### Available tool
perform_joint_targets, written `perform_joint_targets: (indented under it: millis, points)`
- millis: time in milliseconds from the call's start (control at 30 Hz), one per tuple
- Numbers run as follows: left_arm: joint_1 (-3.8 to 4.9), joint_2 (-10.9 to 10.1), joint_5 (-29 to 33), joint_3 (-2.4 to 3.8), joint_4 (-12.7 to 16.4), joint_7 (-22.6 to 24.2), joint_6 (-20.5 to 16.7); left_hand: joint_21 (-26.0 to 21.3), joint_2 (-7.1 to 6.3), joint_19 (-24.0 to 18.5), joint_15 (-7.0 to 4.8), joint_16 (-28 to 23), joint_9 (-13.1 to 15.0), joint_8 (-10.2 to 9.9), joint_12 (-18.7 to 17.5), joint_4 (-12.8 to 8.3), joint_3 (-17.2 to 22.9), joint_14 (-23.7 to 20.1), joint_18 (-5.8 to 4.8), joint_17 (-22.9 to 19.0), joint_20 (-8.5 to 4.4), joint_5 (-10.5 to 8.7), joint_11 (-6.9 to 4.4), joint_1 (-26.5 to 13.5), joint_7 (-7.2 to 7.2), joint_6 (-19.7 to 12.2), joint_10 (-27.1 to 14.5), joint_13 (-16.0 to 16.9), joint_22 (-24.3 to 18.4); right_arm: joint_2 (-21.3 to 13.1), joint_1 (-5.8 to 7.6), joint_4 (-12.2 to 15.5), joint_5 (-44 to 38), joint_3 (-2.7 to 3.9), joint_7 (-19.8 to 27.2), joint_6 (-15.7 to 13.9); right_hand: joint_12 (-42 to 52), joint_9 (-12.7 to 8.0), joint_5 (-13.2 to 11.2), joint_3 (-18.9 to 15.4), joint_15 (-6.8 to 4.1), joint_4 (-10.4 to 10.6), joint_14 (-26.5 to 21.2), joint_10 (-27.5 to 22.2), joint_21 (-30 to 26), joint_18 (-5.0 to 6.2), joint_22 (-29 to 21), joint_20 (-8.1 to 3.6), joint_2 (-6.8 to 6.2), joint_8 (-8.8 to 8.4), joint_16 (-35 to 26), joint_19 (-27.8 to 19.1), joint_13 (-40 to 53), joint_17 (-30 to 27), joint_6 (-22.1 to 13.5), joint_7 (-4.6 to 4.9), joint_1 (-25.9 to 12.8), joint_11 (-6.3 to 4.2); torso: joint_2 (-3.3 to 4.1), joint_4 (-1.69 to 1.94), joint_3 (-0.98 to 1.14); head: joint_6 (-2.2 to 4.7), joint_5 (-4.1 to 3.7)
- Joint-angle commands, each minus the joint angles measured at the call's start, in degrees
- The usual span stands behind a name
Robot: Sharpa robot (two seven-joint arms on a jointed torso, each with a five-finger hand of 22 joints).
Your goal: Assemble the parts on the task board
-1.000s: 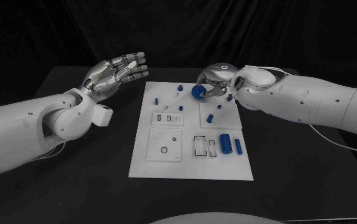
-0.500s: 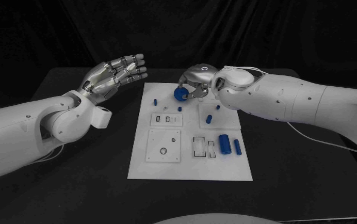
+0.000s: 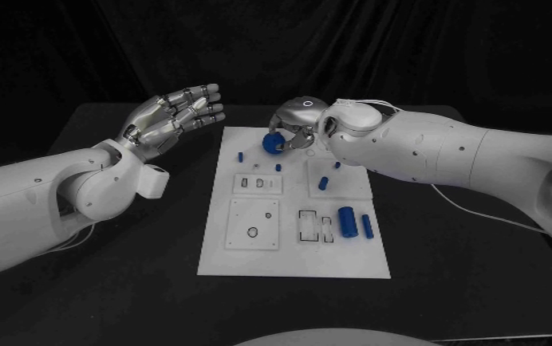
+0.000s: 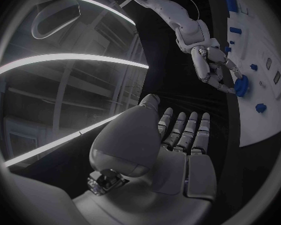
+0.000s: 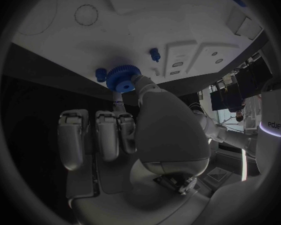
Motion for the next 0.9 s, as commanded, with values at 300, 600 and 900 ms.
perform_joint_targets:
  millis: [300, 600, 900]
  points:
    - [0.06, 0.4, 0.2, 0.06, -0.1, 0.0, 0.5, 0.3, -0.07, 0.0, -0.22, 0.3, 0.1, 0.4, 0.1, 0.0, 0.5, 0.3, -0.99, 0.1, -0.1, 0.27, 0.23, 0.6, 0.17, 0.5, 0.0, 0.0, -0.1, 1.0, -0.21, -1.5, -0.3, 0.03, 0.0, 4.3, 0.1, -1.3, -0.8, 0.6, 0.71, -0.5, 6.1, 6.0, 0.2, -0.91, 15.1, 0.7, -0.28, -4.25, 0.1, 6.1, 15.1, 15.1, -4.0, 0.34, -1.1, 0.91, 0.05, -0.19, 0.07, -0.08, 0.1]
    - [0.06, 0.5, 0.2, 0.06, -0.2, 0.0, 0.7, 0.3, -0.09, 0.0, -0.22, 0.4, 0.1, 0.4, 0.1, 0.0, 0.5, 0.3, -0.99, 0.1, -0.1, 0.29, 0.22, 0.6, 0.2, 0.5, 0.0, 0.0, -0.1, 0.7, -0.26, -1.6, -0.3, 0.03, 0.2, 4.9, 0.1, -1.9, -1.1, 0.5, 0.74, -0.5, 6.1, 6.0, 0.2, -0.91, 15.1, 0.75, -0.34, -4.88, 0.1, 6.1, 15.1, 15.1, -4.6, 0.35, -1.4, 0.93, 0.0, -0.24, 0.18, -0.15, 0.16]
    - [0.05, 0.6, 0.2, 0.06, -0.3, 0.0, 0.8, 0.2, -0.1, 0.0, -0.22, 0.4, 0.1, 0.4, 0.0, 0.0, 0.5, 0.3, -0.99, 0.1, -0.1, 0.3, 0.21, 0.6, 0.22, 0.4, -0.1, 0.0, -0.1, 0.3, -0.29, -1.5, -0.3, 0.03, 0.6, 5.2, 0.1, -2.5, -1.9, 0.4, 0.66, -0.5, 6.1, 6.0, 0.2, -0.91, 15.1, 0.73, -0.27, -5.43, 0.1, 6.1, 15.1, 15.1, -5.1, 0.12, -1.8, 0.78, -0.08, -0.41, 0.17, -0.33, 0.38]
